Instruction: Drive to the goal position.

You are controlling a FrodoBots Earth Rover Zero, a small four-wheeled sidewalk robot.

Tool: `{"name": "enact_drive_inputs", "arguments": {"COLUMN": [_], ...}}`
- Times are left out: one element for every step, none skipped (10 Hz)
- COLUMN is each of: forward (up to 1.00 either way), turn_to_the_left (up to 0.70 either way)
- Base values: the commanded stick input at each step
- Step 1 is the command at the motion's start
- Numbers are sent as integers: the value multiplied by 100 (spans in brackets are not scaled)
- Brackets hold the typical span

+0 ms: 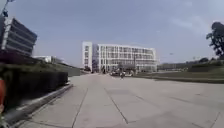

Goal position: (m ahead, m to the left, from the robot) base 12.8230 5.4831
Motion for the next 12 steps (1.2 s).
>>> {"name": "enact_drive_inputs", "arguments": {"forward": [70,70,70,70,70,70,70,70,70,70,70,70], "turn_to_the_left": [-1,-1,-1,-1,-1,-1,-1,-1,-1,-1,-1,-1]}}
